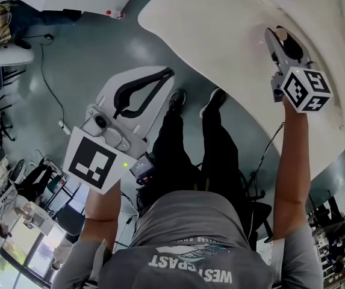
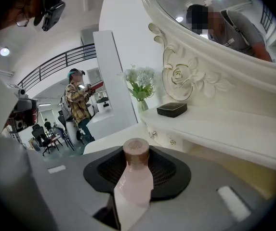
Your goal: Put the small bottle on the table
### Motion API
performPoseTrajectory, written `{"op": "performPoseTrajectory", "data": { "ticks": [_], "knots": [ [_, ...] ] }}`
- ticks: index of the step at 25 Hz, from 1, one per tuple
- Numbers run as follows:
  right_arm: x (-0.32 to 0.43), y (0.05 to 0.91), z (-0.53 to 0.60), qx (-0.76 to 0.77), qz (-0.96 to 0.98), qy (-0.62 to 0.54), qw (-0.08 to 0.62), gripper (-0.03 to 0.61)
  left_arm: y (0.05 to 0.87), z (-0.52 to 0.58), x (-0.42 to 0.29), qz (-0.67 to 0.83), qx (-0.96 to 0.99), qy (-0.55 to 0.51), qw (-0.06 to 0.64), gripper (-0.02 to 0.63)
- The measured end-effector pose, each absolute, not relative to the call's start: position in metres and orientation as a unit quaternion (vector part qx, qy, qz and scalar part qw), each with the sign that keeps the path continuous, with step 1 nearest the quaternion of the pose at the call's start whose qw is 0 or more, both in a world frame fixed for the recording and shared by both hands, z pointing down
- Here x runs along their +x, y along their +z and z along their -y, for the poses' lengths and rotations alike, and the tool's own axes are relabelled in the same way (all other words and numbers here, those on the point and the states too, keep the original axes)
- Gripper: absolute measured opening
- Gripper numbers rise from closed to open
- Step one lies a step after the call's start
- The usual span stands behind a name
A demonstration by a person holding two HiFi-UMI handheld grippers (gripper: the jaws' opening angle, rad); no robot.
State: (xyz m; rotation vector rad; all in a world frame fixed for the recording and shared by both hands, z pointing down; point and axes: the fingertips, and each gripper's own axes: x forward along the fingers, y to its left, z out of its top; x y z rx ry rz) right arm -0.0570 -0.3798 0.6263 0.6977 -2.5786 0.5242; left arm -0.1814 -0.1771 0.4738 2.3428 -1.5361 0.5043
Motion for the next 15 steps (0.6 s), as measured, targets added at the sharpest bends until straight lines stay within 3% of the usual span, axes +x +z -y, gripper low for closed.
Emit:
{"op": "performPoseTrajectory", "data": {
  "ticks": [15],
  "knots": [
    [-0.0637, 0.6298, 0.3717, 0.243, 0.932, 0.171, 0.206, 0.147, 0.4774, 0.1736, -0.1836, 0.532, 0.815, 0.176, 0.147, 0.003]
  ]
}}
